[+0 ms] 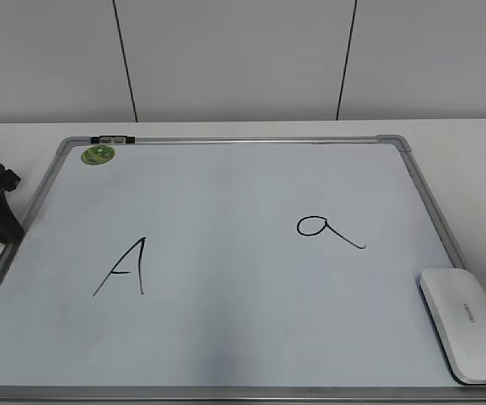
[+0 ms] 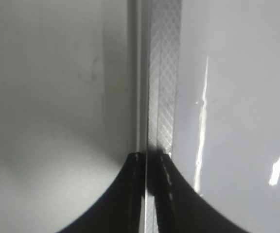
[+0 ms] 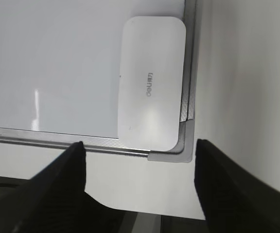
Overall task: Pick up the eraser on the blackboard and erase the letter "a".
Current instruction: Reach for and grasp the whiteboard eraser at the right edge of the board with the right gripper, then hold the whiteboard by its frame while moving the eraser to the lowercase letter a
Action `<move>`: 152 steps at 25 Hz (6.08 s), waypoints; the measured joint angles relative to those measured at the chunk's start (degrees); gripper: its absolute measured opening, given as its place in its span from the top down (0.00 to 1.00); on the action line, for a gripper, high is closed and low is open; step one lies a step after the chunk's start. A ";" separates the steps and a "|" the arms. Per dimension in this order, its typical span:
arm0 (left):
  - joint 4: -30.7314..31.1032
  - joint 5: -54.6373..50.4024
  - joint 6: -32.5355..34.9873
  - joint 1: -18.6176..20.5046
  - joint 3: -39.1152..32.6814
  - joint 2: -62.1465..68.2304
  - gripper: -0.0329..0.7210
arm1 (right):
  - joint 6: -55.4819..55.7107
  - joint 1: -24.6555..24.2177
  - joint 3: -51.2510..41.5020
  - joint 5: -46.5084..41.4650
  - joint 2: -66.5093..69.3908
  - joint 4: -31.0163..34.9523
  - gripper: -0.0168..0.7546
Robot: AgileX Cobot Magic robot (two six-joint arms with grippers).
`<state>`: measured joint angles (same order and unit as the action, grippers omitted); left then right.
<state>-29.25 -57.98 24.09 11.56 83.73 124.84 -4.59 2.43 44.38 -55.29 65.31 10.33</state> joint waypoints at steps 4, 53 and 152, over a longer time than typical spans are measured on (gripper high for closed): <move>0.00 0.00 0.00 0.00 0.00 0.00 0.92 | 2.25 1.69 0.12 0.00 3.93 -1.50 0.31; 1.05 -0.27 0.00 0.00 0.04 0.00 0.92 | 2.92 2.86 7.06 5.88 30.57 -2.59 0.21; 1.05 -0.05 0.00 0.00 0.04 0.00 0.92 | -2.23 10.00 56.93 -14.05 62.31 -6.00 0.30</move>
<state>-28.19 -58.02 24.09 11.56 83.78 124.84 -6.82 12.43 101.31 -69.34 127.62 4.32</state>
